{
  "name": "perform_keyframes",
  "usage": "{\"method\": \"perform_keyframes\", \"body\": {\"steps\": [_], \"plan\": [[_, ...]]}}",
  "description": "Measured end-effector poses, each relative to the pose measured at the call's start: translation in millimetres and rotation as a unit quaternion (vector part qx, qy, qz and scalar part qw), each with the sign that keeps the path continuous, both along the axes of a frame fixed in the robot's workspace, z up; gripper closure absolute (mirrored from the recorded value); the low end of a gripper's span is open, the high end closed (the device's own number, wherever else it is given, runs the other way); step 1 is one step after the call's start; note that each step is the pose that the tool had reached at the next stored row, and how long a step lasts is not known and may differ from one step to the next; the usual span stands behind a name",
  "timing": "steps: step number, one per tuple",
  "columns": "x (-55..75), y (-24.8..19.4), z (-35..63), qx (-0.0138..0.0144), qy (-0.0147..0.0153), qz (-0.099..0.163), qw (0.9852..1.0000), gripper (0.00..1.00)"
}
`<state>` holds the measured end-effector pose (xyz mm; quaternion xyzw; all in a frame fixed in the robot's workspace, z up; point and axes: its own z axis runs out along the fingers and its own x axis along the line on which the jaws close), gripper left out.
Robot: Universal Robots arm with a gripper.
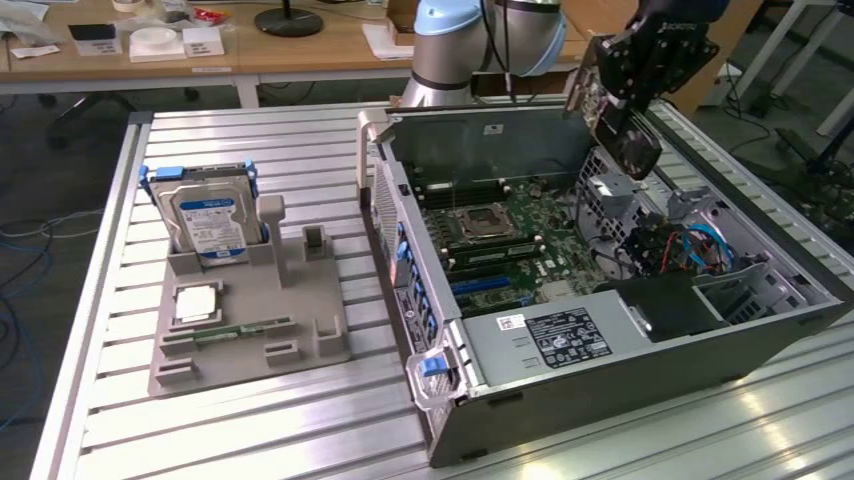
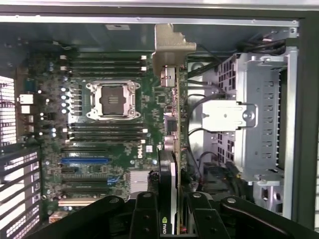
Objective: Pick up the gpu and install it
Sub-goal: 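Pick up the gpu and move the gpu toward the slot, then insert the gpu into the slot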
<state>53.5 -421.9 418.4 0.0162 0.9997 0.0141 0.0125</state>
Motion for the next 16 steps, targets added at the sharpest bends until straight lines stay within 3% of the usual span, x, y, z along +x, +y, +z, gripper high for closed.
{"method": "perform_keyframes", "body": {"steps": [16], "plan": [[-7.0, 0.1, -0.6, 0.0, 0.0, 0.0, 1.0, 0.74]]}}
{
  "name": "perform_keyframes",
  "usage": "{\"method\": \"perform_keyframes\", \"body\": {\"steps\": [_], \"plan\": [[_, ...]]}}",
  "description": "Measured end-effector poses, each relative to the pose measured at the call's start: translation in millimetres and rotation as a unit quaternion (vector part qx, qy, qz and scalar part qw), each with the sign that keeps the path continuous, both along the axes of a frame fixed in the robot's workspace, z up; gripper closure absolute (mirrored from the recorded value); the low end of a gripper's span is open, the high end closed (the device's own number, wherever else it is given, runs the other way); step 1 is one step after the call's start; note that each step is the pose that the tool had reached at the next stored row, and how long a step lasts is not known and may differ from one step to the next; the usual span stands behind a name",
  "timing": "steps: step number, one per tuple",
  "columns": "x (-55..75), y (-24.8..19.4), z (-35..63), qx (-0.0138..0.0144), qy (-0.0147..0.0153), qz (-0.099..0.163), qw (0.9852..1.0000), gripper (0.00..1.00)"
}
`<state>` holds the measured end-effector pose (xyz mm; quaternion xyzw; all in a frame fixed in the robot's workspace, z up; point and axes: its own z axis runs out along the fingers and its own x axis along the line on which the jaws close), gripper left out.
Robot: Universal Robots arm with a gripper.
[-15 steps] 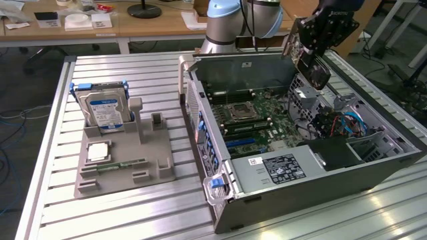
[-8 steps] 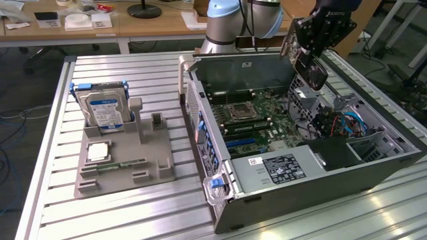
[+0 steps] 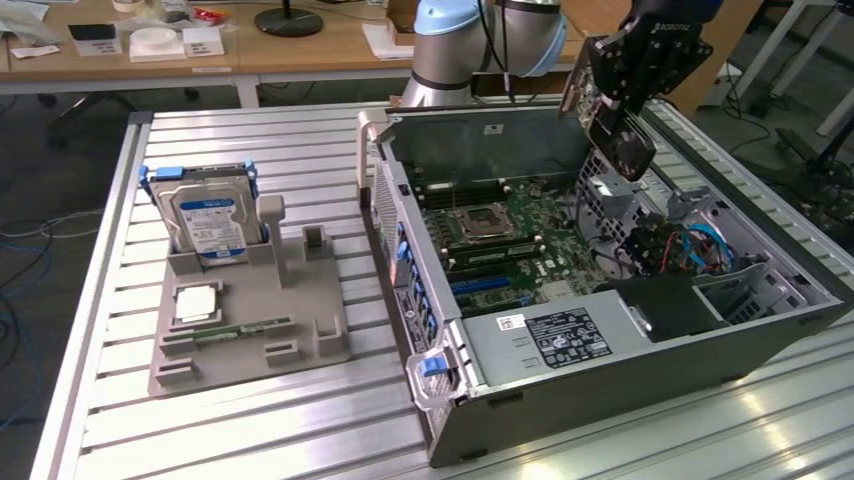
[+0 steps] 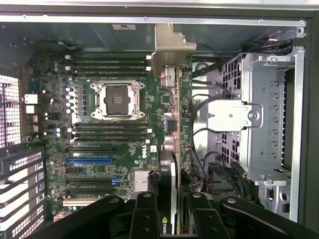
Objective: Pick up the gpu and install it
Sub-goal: 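Insert the gpu into the slot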
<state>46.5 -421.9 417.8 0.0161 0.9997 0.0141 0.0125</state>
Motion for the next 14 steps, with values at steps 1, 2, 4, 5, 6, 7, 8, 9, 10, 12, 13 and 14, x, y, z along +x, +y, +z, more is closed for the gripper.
{"method": "perform_keyframes", "body": {"steps": [1, 2, 4, 5, 6, 7, 8, 9, 10, 12, 13, 14], "plan": [[0.0, 0.0, 0.0, 0.0, 0.0, 0.0, 1.0, 0.74], [0.0, 0.0, 0.0, 0.0, 0.0, 0.0, 1.0, 0.74], [0.0, 0.0, 0.0, 0.0, 0.0, 0.0, 1.0, 0.74], [0.0, 0.0, 0.0, 0.0, 0.0, 0.0, 1.0, 0.74], [0.0, 0.0, 0.0, 0.0, 0.0, 0.0, 1.0, 0.74], [0.0, 0.0, 0.0, 0.0, 0.0, 0.001, 1.0, 0.74], [0.0, 0.0, 0.0, 0.0, 0.0, 0.003, 1.0, 0.74], [0.0, 0.0, 0.0, 0.0, 0.0, 0.006, 1.0, 0.74], [-0.1, 0.0, -0.1, 0.0, 0.0, 0.013, 0.9999, 0.74], [-0.1, 0.0, -0.2, 0.0, 0.0, 0.031, 0.9995, 0.74], [0.0, 0.0, -0.2, 0.0, 0.0, 0.04, 0.9992, 0.74], [0.0, 0.0, -0.2, -0.0001, 0.0, 0.049, 0.9988, 0.74]]}}
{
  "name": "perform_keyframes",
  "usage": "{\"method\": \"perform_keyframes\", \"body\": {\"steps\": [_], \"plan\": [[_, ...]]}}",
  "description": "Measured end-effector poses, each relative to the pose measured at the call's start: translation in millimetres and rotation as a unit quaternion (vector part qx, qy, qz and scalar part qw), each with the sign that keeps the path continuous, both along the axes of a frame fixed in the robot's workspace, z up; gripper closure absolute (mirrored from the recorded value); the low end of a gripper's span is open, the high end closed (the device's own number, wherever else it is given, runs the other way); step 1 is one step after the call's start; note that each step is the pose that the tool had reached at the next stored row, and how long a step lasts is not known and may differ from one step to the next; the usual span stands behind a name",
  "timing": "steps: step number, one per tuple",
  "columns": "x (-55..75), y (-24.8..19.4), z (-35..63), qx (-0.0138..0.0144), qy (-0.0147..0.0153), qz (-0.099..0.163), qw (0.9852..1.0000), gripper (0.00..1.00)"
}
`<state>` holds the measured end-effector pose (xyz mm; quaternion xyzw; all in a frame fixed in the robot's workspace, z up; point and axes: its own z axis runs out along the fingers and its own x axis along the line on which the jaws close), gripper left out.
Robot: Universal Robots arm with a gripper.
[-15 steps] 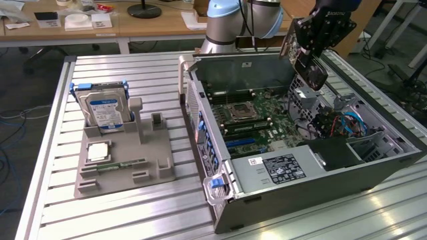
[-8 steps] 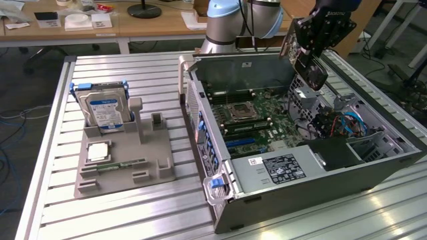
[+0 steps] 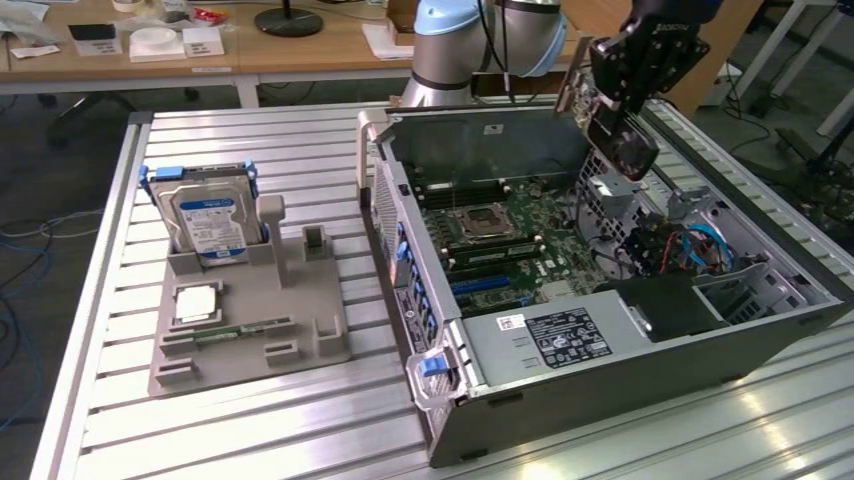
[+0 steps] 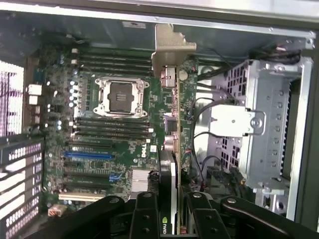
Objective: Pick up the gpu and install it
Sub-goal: 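Insert the gpu into the slot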
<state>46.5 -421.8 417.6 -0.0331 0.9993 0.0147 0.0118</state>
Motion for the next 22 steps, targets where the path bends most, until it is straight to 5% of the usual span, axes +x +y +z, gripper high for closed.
{"method": "perform_keyframes", "body": {"steps": [5, 11, 17, 22], "plan": [[0.0, 0.0, -0.2, 0.0, 0.0, 0.046, 0.999, 0.74], [0.0, 0.0, -0.3, -0.0002, 0.0, 0.1, 0.995, 0.74], [0.0, 0.0, -0.4, -0.0003, 0.0, 0.154, 0.9881, 0.74], [0.0, 0.0, -0.6, -0.0003, 0.0, 0.199, 0.9801, 0.74]]}}
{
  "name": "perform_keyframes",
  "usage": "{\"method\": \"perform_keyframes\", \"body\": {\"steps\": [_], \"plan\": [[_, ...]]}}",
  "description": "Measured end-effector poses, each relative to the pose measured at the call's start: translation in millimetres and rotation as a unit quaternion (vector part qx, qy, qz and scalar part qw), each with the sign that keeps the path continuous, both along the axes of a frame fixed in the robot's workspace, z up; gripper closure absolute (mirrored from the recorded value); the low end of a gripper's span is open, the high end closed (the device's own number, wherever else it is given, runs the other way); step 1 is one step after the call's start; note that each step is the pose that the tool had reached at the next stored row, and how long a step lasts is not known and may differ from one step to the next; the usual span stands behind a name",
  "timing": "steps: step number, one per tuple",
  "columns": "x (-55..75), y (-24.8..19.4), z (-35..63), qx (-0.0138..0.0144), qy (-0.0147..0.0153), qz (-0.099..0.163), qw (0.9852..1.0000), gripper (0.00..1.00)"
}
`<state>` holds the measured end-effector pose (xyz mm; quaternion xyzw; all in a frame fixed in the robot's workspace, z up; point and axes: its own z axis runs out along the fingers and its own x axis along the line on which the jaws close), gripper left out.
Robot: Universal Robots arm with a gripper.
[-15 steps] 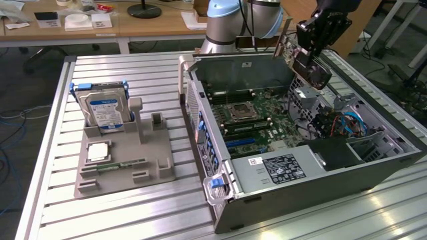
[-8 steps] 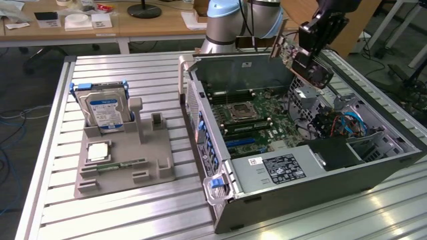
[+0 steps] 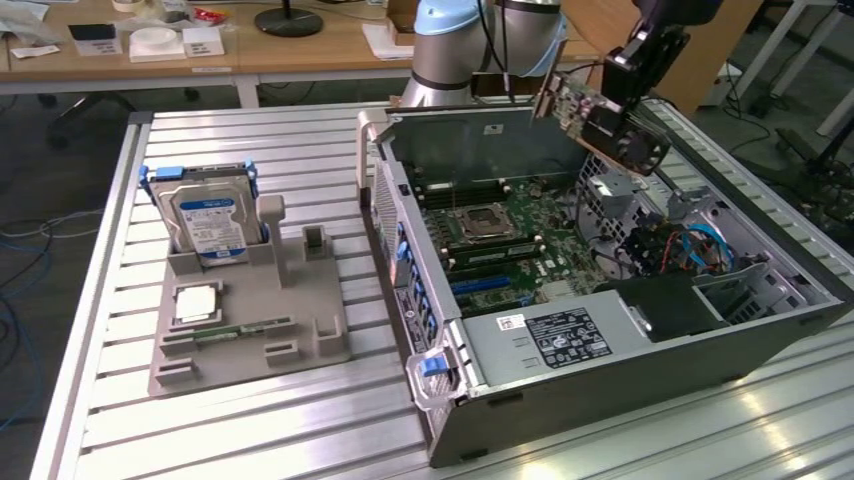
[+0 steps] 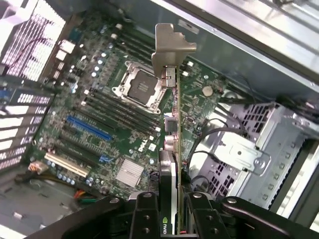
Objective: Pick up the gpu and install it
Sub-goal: 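Insert the gpu into the slot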
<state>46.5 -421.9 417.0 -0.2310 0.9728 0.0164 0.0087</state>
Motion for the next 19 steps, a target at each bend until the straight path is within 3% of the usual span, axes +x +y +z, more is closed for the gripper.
{"method": "perform_keyframes", "body": {"steps": [4, 9, 19], "plan": [[0.0, 0.0, -0.2, 0.0, 0.0, 0.036, 0.9993, 0.74], [0.0, 0.0, -0.4, 0.0, 0.0, 0.077, 0.997, 0.74], [0.0, 0.0, -0.5, 0.0, 0.0, 0.08, 0.9968, 0.74]]}}
